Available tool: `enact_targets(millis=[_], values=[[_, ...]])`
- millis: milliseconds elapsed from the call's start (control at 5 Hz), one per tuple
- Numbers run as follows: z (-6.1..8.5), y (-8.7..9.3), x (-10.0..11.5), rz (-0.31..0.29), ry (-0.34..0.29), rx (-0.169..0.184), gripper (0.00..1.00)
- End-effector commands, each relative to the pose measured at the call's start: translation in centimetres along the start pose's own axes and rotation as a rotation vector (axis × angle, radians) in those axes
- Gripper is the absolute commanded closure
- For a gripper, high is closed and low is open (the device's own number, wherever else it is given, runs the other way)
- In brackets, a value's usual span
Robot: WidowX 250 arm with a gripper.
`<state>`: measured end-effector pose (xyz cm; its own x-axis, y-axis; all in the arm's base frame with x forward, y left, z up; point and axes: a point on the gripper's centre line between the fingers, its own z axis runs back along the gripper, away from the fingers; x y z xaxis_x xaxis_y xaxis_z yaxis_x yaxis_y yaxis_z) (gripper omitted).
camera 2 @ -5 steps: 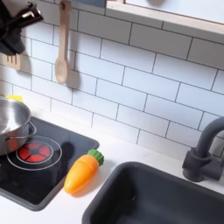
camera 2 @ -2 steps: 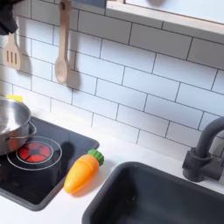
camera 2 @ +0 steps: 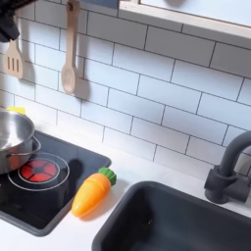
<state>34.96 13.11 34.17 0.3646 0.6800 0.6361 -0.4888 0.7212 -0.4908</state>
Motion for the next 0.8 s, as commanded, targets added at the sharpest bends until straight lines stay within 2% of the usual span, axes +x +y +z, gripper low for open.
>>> enact_targets(millis=[0, 400, 600], values=[[-0.7, -0.4, 1.3, 0.047, -0.019, 0.003, 1.0], [1.0, -1.7, 3.0, 0.069, -0.053, -0.038, 1.0], [1.4, -1.9, 2.9, 0.074, -0.04, -0.045, 1.0]])
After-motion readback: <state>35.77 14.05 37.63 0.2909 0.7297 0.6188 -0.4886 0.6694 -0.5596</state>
